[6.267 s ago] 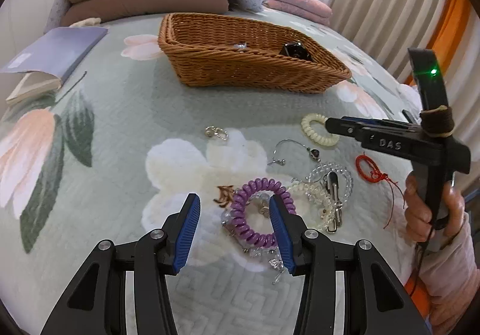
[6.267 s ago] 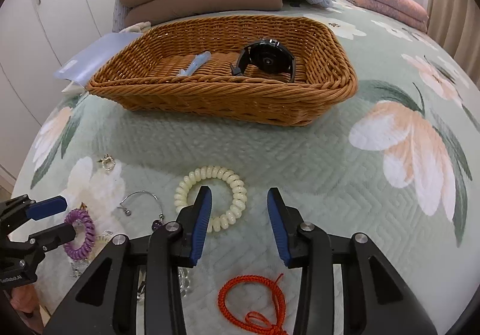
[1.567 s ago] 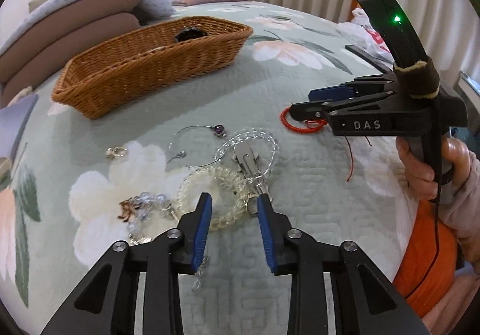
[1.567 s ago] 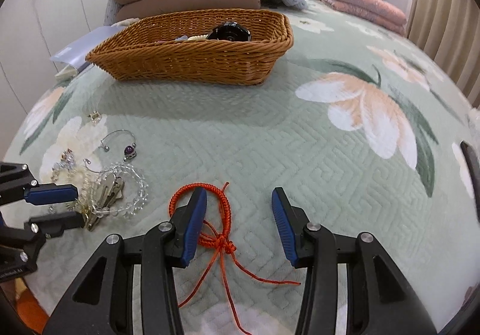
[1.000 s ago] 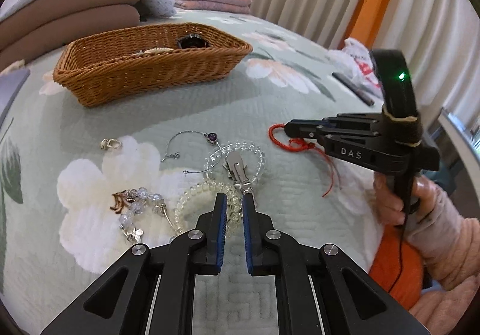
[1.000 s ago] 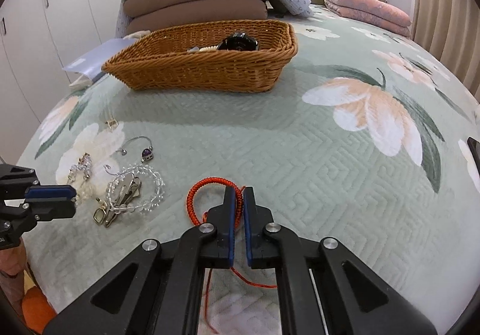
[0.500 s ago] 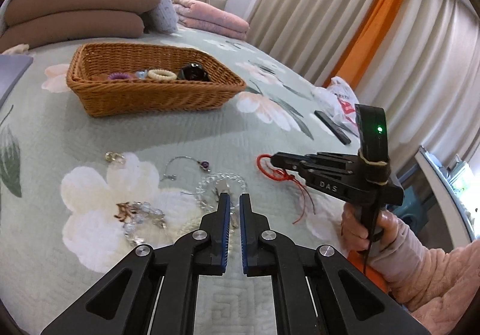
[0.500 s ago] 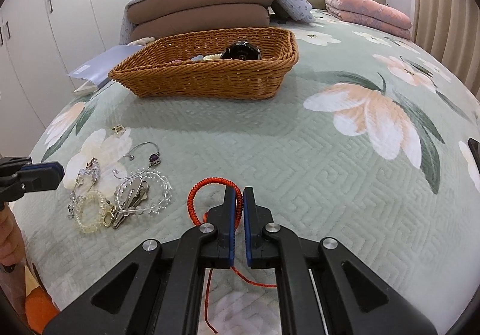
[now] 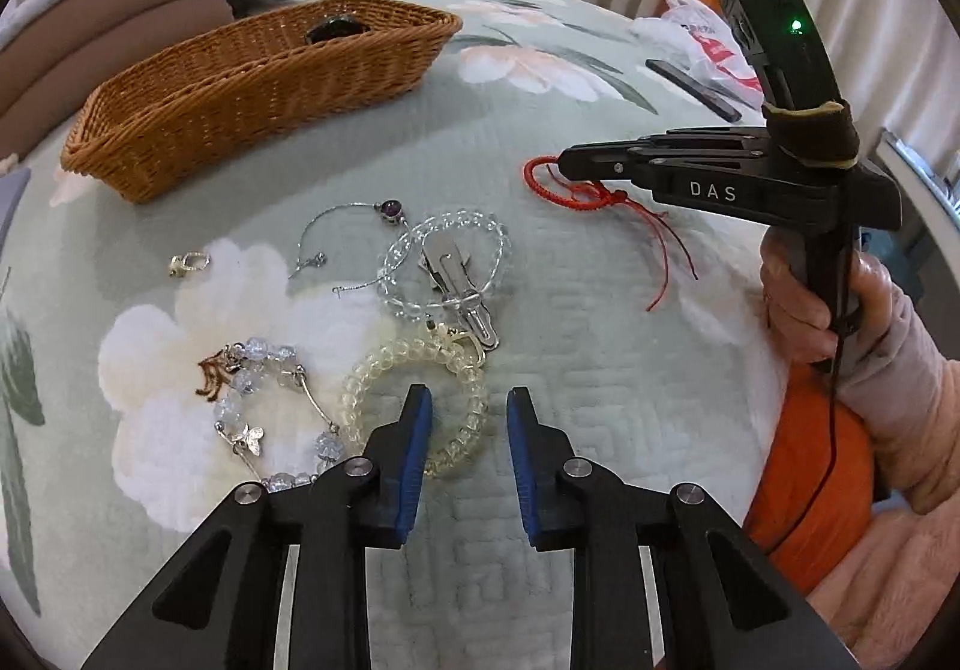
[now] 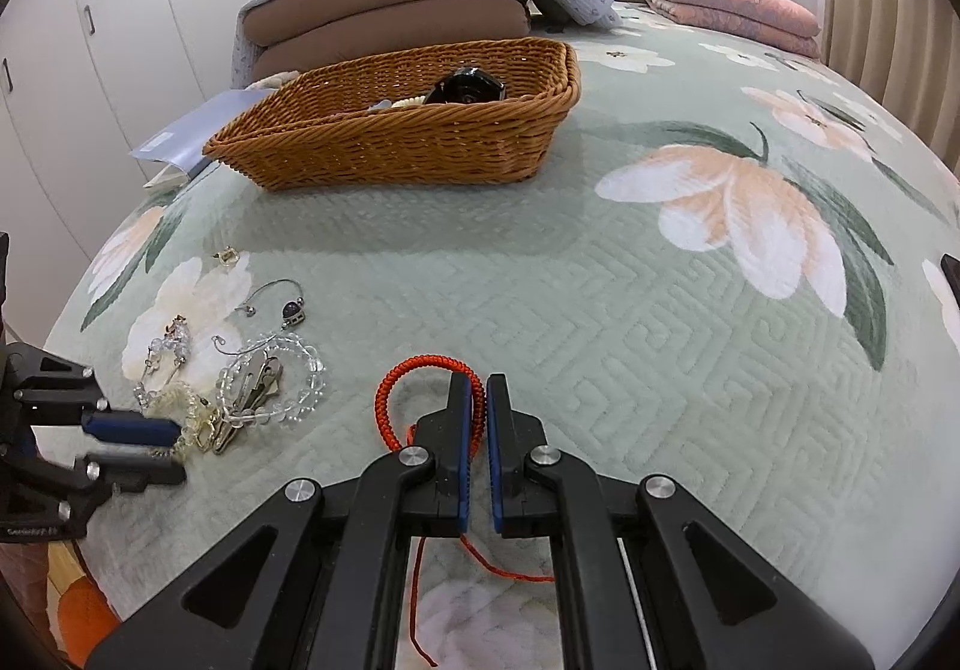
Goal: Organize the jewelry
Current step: 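Carry both bracelets into the wicker basket and open both tools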
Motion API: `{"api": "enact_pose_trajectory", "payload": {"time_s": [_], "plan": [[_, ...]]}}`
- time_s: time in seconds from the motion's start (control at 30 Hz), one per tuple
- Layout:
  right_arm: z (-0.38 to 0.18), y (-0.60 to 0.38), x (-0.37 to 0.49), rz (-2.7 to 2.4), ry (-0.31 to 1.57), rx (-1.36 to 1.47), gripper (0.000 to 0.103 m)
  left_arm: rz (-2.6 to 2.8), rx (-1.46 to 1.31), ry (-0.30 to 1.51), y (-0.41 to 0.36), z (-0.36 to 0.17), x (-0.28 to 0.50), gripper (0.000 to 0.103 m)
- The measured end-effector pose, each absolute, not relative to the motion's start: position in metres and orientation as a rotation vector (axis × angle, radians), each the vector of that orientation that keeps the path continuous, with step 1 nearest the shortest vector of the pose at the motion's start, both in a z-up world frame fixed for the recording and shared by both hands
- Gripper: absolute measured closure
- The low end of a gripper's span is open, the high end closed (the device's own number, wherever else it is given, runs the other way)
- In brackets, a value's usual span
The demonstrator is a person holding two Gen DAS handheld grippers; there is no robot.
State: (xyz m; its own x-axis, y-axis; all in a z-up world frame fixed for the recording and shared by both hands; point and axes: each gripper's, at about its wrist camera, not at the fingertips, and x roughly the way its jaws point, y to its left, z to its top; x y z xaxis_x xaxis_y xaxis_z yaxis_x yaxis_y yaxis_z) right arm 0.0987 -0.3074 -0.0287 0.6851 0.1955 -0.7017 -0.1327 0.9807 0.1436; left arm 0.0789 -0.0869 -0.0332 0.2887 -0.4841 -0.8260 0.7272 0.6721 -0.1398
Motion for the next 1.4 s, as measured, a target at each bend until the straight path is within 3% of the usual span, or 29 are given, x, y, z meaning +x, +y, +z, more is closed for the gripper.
{"api": "enact_pose_trajectory", "payload": {"time_s": [0.07, 0.5, 0.8, 1.03, 1.4], "plan": [[-0.027, -0.307, 0.097, 0.188, 0.787, 0.082, 0.097, -0.811, 0.286, 0.991, -0.087, -0.032, 0.079, 0.093], [0.028, -0.298, 0.094, 0.226, 0.638, 0.084, 0.097, -0.804, 0.062, 0.835, -0.059, 0.021, 0.085, 0.094], [0.105, -0.274, 0.169, 0.199, 0.522, 0.039, 0.097, -0.692, -0.023, 0.7, -0.052, 0.077, 0.144, 0.094], [0.109, -0.249, 0.257, 0.197, 0.621, 0.048, 0.097, -0.574, -0.024, 0.74, -0.063, 0.076, 0.227, 0.094], [0.043, -0.248, 0.342, 0.211, 0.923, 0.203, 0.097, -0.519, -0.065, 0.846, -0.076, 0.038, 0.298, 0.094]]}}
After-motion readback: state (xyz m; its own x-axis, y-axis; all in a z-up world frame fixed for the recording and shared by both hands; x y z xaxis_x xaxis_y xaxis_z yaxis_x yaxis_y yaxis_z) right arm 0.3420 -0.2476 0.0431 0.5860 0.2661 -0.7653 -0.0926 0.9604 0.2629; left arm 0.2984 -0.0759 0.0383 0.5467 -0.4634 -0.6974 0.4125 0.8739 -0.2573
